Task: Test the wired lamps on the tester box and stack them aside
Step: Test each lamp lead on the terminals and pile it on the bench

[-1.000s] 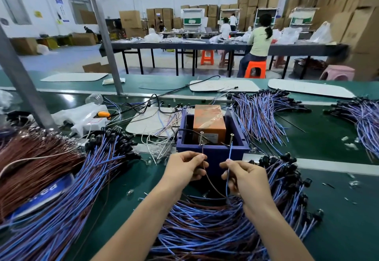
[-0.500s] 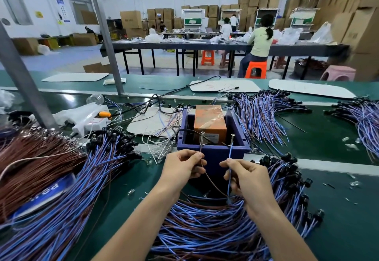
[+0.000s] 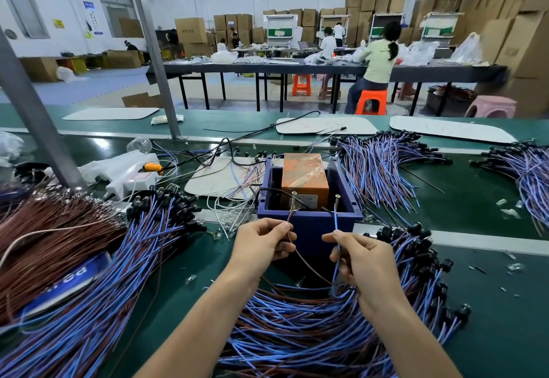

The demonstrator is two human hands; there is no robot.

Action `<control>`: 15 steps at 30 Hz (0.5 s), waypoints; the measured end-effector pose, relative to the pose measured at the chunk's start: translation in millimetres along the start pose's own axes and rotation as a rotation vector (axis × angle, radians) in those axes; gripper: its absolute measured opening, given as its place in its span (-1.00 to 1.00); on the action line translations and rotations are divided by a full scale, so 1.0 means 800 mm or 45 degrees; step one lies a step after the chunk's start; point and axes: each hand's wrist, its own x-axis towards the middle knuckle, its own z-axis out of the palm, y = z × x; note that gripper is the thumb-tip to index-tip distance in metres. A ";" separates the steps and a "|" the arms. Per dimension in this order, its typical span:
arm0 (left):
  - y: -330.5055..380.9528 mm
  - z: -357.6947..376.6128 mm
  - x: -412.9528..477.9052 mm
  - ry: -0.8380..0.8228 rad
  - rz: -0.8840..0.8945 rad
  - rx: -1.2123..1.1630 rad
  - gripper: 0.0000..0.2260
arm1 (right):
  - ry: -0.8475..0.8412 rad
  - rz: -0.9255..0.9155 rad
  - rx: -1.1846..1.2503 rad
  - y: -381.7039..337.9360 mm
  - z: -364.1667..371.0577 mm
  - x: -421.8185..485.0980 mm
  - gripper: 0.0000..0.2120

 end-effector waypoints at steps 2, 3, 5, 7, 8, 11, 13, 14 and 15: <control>0.000 -0.002 0.001 0.003 -0.007 -0.014 -0.90 | 0.033 0.014 0.054 0.000 -0.003 0.001 -0.75; 0.000 -0.002 0.002 0.003 -0.011 -0.021 -0.90 | 0.041 0.019 0.066 0.000 -0.004 0.001 -0.76; -0.001 -0.004 0.003 0.003 -0.019 -0.024 -0.89 | 0.052 0.026 0.075 0.000 -0.005 0.001 -0.76; -0.003 -0.004 0.003 0.002 -0.027 -0.025 -0.89 | 0.064 0.042 0.085 0.001 -0.006 0.001 -0.77; -0.004 -0.004 0.003 0.002 -0.031 -0.024 -0.89 | 0.069 0.052 0.089 0.002 -0.007 0.001 -0.77; -0.006 -0.005 0.004 0.003 -0.043 -0.021 -0.90 | 0.072 0.080 0.095 0.003 -0.008 -0.001 -0.78; -0.006 -0.006 0.003 -0.001 -0.049 -0.021 -0.90 | 0.062 0.095 0.088 0.005 -0.009 -0.002 -0.79; -0.007 -0.006 0.003 -0.005 -0.050 -0.021 -0.90 | 0.059 0.102 0.080 0.005 -0.010 -0.002 -0.79; -0.006 -0.007 0.002 -0.009 -0.052 -0.021 -0.90 | 0.057 0.108 0.074 0.006 -0.010 -0.002 -0.80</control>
